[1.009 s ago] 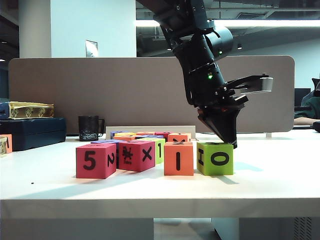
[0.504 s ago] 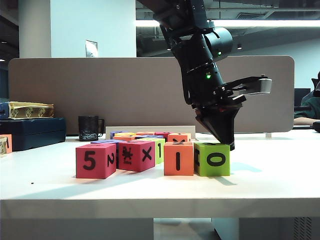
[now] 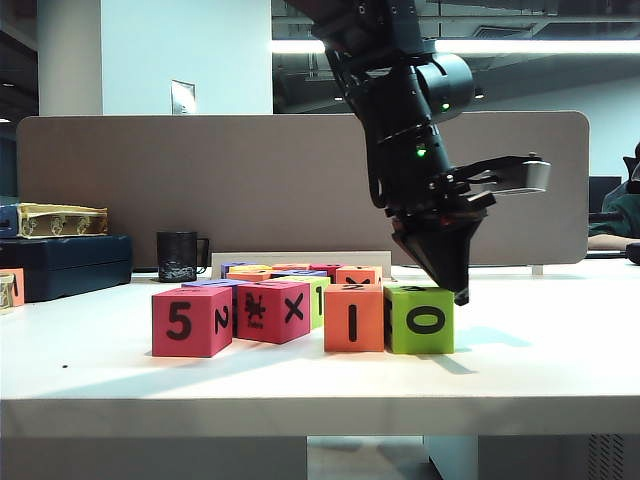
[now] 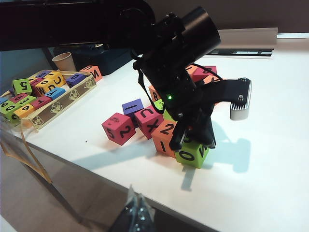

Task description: Select the appropriate blocks from the scattered letter blocks on the table and arrange them in a row to spell out "23".

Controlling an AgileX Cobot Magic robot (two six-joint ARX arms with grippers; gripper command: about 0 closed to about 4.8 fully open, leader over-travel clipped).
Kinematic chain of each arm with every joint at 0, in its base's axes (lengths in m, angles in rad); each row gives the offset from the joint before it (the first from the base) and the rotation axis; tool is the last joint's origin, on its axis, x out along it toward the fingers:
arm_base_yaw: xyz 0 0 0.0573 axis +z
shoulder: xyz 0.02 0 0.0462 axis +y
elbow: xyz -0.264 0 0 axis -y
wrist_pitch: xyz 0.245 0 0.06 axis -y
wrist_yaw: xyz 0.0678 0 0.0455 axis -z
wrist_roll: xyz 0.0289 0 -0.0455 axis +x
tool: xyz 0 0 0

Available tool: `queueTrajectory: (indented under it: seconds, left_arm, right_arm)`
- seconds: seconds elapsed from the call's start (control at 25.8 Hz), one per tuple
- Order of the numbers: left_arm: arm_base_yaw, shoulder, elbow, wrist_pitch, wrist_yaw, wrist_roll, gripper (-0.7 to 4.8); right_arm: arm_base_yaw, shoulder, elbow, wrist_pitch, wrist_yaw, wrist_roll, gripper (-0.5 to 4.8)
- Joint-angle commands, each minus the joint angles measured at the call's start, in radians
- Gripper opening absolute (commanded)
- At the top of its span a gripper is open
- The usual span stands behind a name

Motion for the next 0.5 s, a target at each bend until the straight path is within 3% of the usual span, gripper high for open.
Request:
queueTrajectory:
  seconds: [0.04,0.5]
  left_arm:
    - [-0.022,-0.004,0.0,-0.039,0.002,0.004,0.16]
    - [-0.066,-0.003,-0.001,-0.014,-0.116,0.028,0.09]
  right_arm:
    - [0.0,-0.01,0.002,0.012,0.001,-0.003,-0.01]
    - [0.0,-0.01,0.002,0.011,-0.003,-0.003,-0.01]
